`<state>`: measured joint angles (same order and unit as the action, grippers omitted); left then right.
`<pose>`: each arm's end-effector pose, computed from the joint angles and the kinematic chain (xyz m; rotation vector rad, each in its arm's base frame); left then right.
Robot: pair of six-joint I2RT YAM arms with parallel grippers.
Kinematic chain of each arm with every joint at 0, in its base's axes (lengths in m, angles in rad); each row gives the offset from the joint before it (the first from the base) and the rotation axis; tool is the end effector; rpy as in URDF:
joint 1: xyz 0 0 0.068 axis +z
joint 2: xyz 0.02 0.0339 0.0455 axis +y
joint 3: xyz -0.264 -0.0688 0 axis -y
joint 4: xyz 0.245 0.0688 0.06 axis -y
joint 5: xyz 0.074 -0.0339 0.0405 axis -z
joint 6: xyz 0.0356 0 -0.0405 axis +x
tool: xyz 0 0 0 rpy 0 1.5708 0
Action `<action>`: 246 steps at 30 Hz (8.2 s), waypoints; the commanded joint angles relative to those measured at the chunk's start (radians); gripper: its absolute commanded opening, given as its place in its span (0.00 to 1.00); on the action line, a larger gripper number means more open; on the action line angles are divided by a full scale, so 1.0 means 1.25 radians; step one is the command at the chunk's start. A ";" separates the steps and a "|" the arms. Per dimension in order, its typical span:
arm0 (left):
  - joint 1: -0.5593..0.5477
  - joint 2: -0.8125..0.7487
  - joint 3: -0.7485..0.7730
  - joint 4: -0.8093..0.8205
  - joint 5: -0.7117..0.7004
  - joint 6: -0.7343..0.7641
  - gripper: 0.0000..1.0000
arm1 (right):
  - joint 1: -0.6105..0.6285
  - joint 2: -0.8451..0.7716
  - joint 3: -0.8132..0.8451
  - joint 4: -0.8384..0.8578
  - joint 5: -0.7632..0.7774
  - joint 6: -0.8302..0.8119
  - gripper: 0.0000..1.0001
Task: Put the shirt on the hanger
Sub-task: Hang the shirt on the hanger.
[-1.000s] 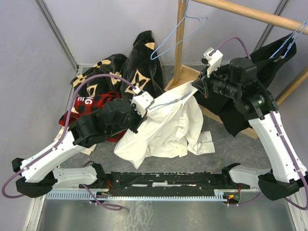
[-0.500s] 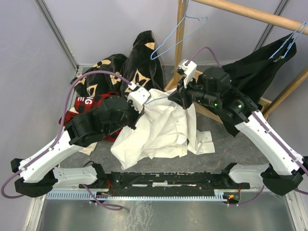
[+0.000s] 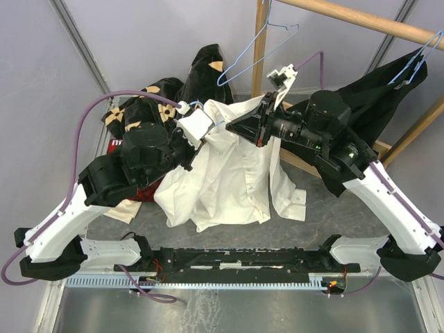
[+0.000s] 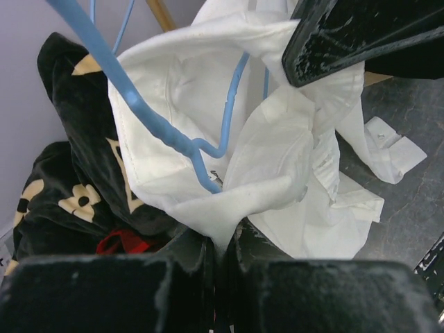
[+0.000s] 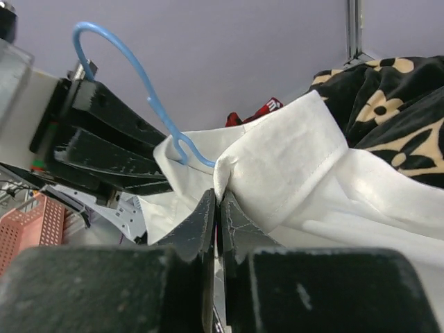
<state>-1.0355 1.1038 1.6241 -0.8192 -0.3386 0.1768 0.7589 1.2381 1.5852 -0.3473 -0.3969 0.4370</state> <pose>0.1054 -0.1546 0.4914 0.8607 1.6507 -0.2806 0.1724 0.1824 0.5028 -0.6029 1.6049 1.2254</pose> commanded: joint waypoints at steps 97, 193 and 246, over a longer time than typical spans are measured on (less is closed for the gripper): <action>0.002 -0.358 -0.270 0.191 -0.095 -0.187 0.84 | 0.090 -0.121 0.266 -0.399 0.322 -0.455 0.00; 0.002 -0.079 -0.024 0.170 0.550 -0.052 0.03 | 0.200 -0.103 0.001 -0.647 0.018 -0.630 0.16; 0.002 -0.076 -0.074 0.207 0.518 -0.051 0.03 | 0.203 -0.141 -0.192 -0.038 -0.045 -0.256 0.43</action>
<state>-1.0336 1.0248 1.5253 -0.6476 0.3237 0.1204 1.0080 1.0805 1.3586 -0.4599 -0.4366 0.1123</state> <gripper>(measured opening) 0.058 0.396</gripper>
